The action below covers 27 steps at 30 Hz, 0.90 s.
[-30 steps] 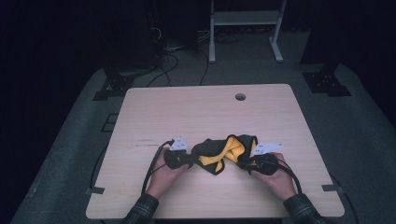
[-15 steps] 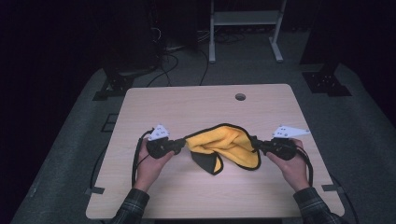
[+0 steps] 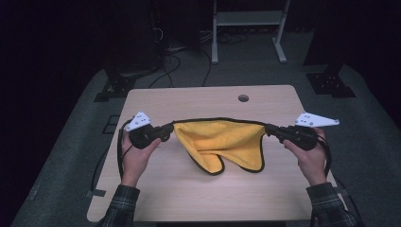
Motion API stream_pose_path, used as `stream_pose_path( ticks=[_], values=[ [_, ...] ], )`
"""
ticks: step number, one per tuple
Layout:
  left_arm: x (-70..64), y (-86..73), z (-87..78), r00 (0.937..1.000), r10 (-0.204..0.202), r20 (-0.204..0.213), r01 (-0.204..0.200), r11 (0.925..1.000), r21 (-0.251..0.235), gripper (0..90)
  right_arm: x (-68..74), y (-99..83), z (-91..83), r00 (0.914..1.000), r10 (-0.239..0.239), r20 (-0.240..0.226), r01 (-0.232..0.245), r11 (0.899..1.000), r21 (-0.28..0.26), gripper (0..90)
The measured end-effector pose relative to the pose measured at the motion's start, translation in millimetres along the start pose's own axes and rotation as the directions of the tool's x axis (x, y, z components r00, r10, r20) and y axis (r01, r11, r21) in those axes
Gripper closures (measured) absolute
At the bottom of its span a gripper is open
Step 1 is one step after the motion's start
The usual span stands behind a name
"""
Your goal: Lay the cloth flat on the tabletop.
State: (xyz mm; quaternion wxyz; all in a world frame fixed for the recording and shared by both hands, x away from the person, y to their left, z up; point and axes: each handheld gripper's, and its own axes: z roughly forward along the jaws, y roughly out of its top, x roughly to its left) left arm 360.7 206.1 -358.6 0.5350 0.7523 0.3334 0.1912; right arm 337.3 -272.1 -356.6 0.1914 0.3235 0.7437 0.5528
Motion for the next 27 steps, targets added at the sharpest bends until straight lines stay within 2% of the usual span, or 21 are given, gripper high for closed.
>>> stream_pose_path(
  ticks=[5, 10, 16, 22, 27],
  values=[
    [-2.2, 16.5, -11.3, 1.0, 0.007, -0.004, -0.007, 0.9989, -0.046, 86.0, 5.1, 19.7, -10.9, 0.9986, -0.054, -0.001, 0.054, 0.998, -0.041, 87.0],
    [-5.9, 28.8, -22.4, 0.9998, 0.019, 0.0, -0.019, 0.9967, -0.079, 86.1, 9.0, 35.5, -21.2, 0.9966, -0.082, -0.006, 0.081, 0.993, -0.091, 87.0],
    [-14.8, 40.9, -39.5, 0.9992, 0.039, 0.012, -0.037, 0.989, -0.144, 86.1, 15.8, 48.8, -38.1, 0.9943, -0.106, -0.012, 0.103, 0.984, -0.145, 87.0],
    [-29.3, 50.2, -62.1, 0.9957, 0.085, 0.036, -0.078, 0.9838, -0.161, 86.1, 30.1, 58.7, -57.1, 0.9884, -0.151, -0.018, 0.145, 0.972, -0.186, 87.0],
    [-41.8, 51.8, -85.9, 0.992, 0.115, 0.051, -0.106, 0.9809, -0.163, 86.1, 47.7, 61.7, -76.0, 0.982, -0.186, -0.035, 0.175, 0.965, -0.197, 87.0]
  ],
)
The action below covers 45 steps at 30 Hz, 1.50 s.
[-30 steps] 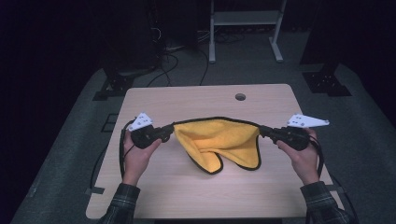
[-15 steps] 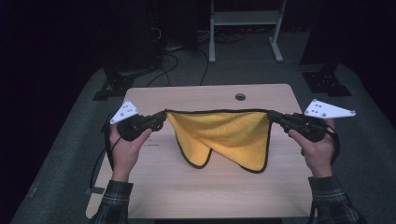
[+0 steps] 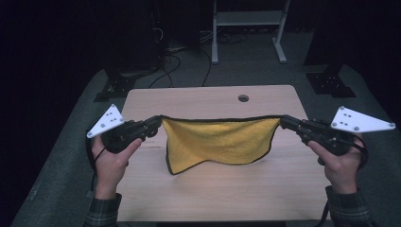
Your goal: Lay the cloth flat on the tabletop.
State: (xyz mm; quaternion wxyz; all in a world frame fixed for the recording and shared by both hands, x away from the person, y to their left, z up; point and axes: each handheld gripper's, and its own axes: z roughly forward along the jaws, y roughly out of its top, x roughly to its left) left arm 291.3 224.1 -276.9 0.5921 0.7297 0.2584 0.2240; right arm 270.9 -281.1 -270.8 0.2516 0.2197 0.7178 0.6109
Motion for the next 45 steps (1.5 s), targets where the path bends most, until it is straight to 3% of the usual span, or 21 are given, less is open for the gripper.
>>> stream_pose_path(
  ticks=[6, 11, 17, 21, 27, 33, 36, 42, 45],
  values=[
    [-22.6, 10.0, -32.4, 0.9993, 0.028, 0.025, -0.028, 0.9996, -0.007, 86.1, 27.2, 12.3, -19.4, 0.9983, -0.05, -0.03, 0.049, 0.999, -0.005, 87.0],
    [-28.7, 6.3, -39.3, 0.9987, 0.026, 0.044, -0.028, 0.9989, 0.038, 86.0, 39.7, 14.9, -28.8, 0.9966, -0.074, -0.036, 0.075, 0.997, 0.024, 86.9],
    [-5.8, -25.5, -3.9, 0.9993, -0.035, 0.015, 0.033, 0.9898, 0.139, 86.0, 16.8, -10.7, -5.2, 0.9999, -0.009, -0.013, 0.01, 0.994, 0.104, 86.9],
    [11.0, -49.0, 23.2, 0.9975, -0.07, -0.004, 0.07, 0.9725, 0.222, 85.9, -0.7, -34.0, 14.0, 0.9993, 0.036, 0.006, -0.036, 0.985, 0.166, 87.0],
    [28.1, -73.6, 53.4, 0.9951, -0.091, -0.039, 0.098, 0.9539, 0.284, 85.8, -14.9, -61.7, 38.9, 0.997, 0.066, 0.039, -0.074, 0.966, 0.248, 86.9],
    [40.1, -82.5, 76.8, 0.9954, -0.06, -0.075, 0.081, 0.9429, 0.323, 85.8, -26.9, -75.7, 52.6, 0.9935, 0.081, 0.08, -0.101, 0.952, 0.289, 86.9],
    [48.8, -85.7, 91.3, 0.9941, -0.048, -0.097, 0.079, 0.9338, 0.349, 85.7, -32.9, -80.7, 60.8, 0.9912, 0.082, 0.104, -0.11, 0.946, 0.305, 86.9],
    [68.8, -93.3, 116.8, 0.9881, -0.036, -0.15, 0.095, 0.9066, 0.411, 85.8, -48.1, -91.0, 83.1, 0.9854, 0.089, 0.146, -0.133, 0.934, 0.331, 86.9],
    [79.5, -99.1, 128.6, 0.984, -0.033, -0.175, 0.108, 0.8927, 0.438, 85.9, -55.8, -97.4, 97.9, 0.9827, 0.078, 0.168, -0.135, 0.922, 0.363, 86.9]
  ],
)
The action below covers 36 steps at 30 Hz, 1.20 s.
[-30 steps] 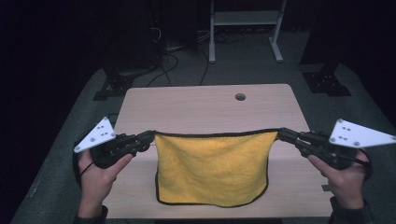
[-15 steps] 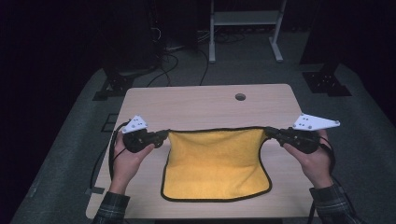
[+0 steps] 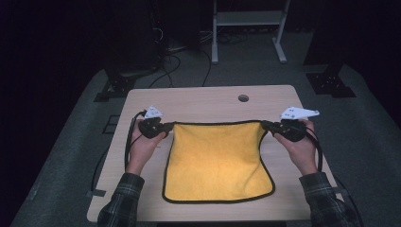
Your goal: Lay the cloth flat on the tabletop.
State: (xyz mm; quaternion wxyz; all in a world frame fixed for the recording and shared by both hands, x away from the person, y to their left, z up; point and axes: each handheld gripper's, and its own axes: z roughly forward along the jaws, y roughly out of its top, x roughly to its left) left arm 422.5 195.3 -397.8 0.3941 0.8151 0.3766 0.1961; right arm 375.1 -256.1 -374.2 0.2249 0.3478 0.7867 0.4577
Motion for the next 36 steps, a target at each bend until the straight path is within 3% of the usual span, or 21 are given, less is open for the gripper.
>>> stream_pose_path(
  ticks=[4, 10, 19, 23, 26, 30, 33, 36],
  values=[
    [7.6, -1.3, 18.9, 0.9993, -0.005, -0.038, 0.007, 0.9988, 0.048, 85.9, -9.3, -2.0, 27.1, 0.9996, 0.024, 0.016, -0.025, 0.999, 0.031, 86.8],
    [18.7, -7.6, 35.3, 0.9982, -0.035, -0.048, 0.039, 0.9957, 0.084, 85.8, -22.4, -9.7, 57.1, 0.9974, 0.068, 0.022, -0.07, 0.994, 0.079, 86.8],
    [25.5, -4.5, 53.8, 0.9964, -0.004, -0.085, 0.015, 0.9914, 0.13, 85.4, -32.6, -28.2, 91.5, 0.994, 0.097, 0.051, -0.104, 0.983, 0.152, 86.7],
    [27.1, -5.2, 58.2, 0.9952, 0.001, -0.098, 0.013, 0.9903, 0.138, 80.6, -36.1, -32.2, 95.8, 0.9926, 0.106, 0.059, -0.114, 0.981, 0.155, 84.7],
    [28.8, -6.2, 56.1, 0.9933, -0.002, -0.116, 0.016, 0.9922, 0.123, 66.0, -38.9, -33.1, 94.8, 0.9918, 0.114, 0.057, -0.121, 0.985, 0.125, 69.7],
    [32.0, -9.4, 45.7, 0.9925, -0.002, -0.122, 0.014, 0.9951, 0.098, 52.6, -41.1, -31.8, 86.0, 0.9909, 0.114, 0.071, -0.12, 0.988, 0.098, 57.1],
    [35.8, -12.5, 33.3, 0.9918, -0.026, -0.125, 0.035, 0.9972, 0.066, 47.1, -42.4, -31.9, 76.5, 0.9915, 0.103, 0.08, -0.11, 0.99, 0.089, 53.9],
    [37.3, -18.9, 21.3, 0.9923, -0.07, -0.102, 0.075, 0.9959, 0.05, 46.1, -44.1, -36.6, 65.6, 0.989, 0.123, 0.081, -0.13, 0.989, 0.077, 50.9]
  ],
)
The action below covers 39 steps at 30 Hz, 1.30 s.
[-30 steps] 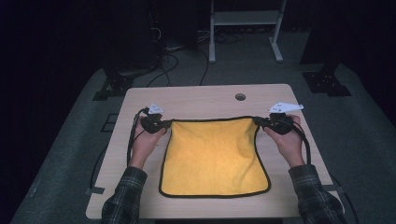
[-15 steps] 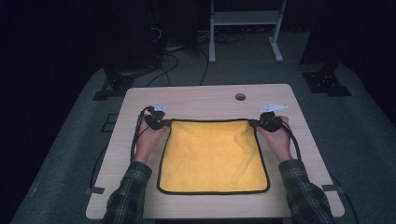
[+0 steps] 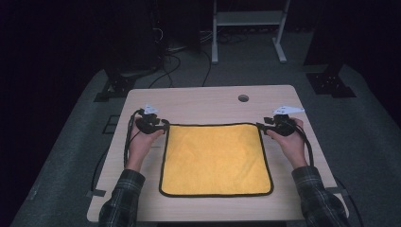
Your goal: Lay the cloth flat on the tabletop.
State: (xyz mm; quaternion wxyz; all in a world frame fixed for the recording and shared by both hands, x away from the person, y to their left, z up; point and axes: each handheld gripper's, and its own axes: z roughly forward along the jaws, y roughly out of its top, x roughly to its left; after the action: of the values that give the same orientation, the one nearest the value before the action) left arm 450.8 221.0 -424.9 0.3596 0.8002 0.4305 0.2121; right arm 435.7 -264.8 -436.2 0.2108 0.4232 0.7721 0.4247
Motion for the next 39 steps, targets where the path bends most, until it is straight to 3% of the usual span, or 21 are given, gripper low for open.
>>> stream_pose_path(
  ticks=[5, 10, 16, 18, 23, 28, 35, 39],
  values=[
    [-2.7, -16.1, -12.5, 0.9987, -0.026, 0.045, 0.025, 0.9996, 0.015, 49.3, -7.3, -20.2, -14.2, 0.9993, 0.034, 0.012, -0.034, 0.999, 0.008, 46.3],
    [-12.5, -33.1, -21.9, 0.9977, -0.003, 0.068, 0.002, 1.0, 0.009, 53.1, -12.5, -38.1, -29.6, 0.9985, 0.04, 0.038, -0.042, 0.998, 0.051, 44.0],
    [-21.5, -54.5, -28.9, 0.9989, -0.031, 0.035, 0.031, 0.9995, 0.002, 49.2, -17.7, -61.0, -45.6, 0.9955, 0.078, 0.054, -0.082, 0.993, 0.081, 43.3],
    [-24.0, -58.2, -31.5, 0.9995, -0.021, 0.022, 0.021, 0.9998, -0.001, 48.2, -20.3, -68.6, -49.5, 0.994, 0.086, 0.068, -0.092, 0.992, 0.09, 43.3],
    [-30.4, -66.3, -37.0, 0.9986, -0.041, 0.034, 0.041, 0.9992, -0.003, 50.8, -23.6, -85.1, -58.2, 0.9904, 0.1, 0.095, -0.111, 0.987, 0.119, 42.3],
    [-36.5, -72.1, -41.8, 0.9987, -0.037, 0.034, 0.037, 0.9992, 0.018, 52.9, -24.9, -91.9, -63.6, 0.989, 0.11, 0.1, -0.122, 0.985, 0.123, 41.0],
    [-41.9, -82.1, -42.3, 0.9987, -0.04, 0.031, 0.039, 0.9985, 0.039, 55.1, -23.0, -95.7, -61.2, 0.9907, 0.087, 0.105, -0.1, 0.987, 0.128, 38.3],
    [-42.8, -82.0, -38.5, 0.9984, -0.043, 0.036, 0.042, 0.9987, 0.027, 53.1, -19.8, -96.9, -58.9, 0.9933, 0.064, 0.096, -0.076, 0.99, 0.122, 30.0]
  ],
)
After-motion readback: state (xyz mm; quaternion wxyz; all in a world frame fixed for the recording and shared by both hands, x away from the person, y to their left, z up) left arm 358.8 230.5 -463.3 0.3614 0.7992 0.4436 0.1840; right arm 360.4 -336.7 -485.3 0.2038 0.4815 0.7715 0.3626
